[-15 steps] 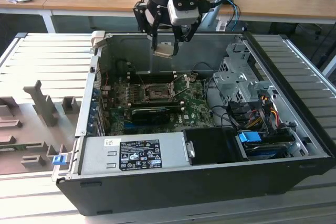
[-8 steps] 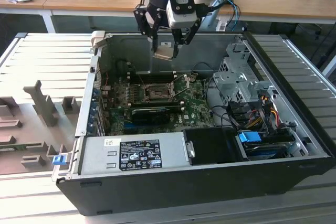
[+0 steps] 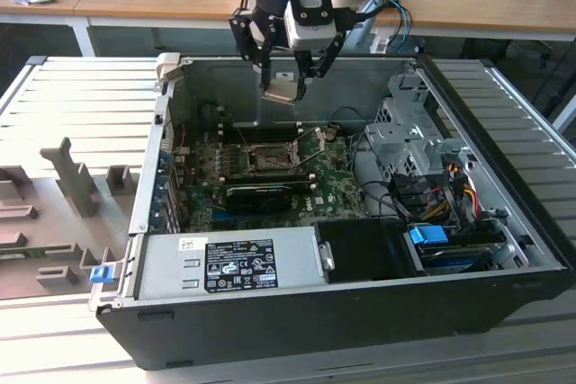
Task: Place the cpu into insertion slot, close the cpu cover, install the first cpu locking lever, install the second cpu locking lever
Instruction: 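Place the cpu into insertion slot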
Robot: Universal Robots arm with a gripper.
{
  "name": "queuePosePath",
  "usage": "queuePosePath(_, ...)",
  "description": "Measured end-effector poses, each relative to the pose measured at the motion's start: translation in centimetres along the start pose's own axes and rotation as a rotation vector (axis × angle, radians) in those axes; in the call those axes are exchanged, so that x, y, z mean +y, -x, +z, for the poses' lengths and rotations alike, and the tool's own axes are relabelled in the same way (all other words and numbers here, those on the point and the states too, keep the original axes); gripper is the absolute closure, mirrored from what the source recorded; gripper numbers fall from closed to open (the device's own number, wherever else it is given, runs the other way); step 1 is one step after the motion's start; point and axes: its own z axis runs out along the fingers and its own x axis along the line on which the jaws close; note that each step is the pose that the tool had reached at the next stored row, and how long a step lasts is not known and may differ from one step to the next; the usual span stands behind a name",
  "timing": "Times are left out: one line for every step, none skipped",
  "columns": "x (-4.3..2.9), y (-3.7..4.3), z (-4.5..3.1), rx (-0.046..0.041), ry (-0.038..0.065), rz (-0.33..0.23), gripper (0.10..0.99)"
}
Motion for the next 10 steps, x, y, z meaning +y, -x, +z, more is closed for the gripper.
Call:
queuePosePath(0.0,0.0,0.01,-0.0005,0.0,0.006,0.561)
queuePosePath(0.0,0.0,0.01,-0.0008,0.0,0.01,0.561)
queuePosePath(0.0,0.0,0.01,-0.0012,0.0,0.015,0.561)
queuePosePath(0.0,0.0,0.02,-0.0016,0.0,0.019,0.561)
queuePosePath(0.0,0.0,0.02,-0.0021,0.001,0.024,0.561)
queuePosePath(0.0,0.0,0.02,-0.0024,0.001,0.029,0.561)
queuePosePath(0.0,0.0,0.04,-0.0032,0.001,0.038,0.561)
queuePosePath(0.0,0.0,0.1,-0.0045,0.001,0.053,0.561)
queuePosePath(-0.01,0.0,0.14,-0.0055,0.001,0.065,0.561)
queuePosePath(-0.01,0.0,0.19,-0.0071,0.002,0.083,0.561)
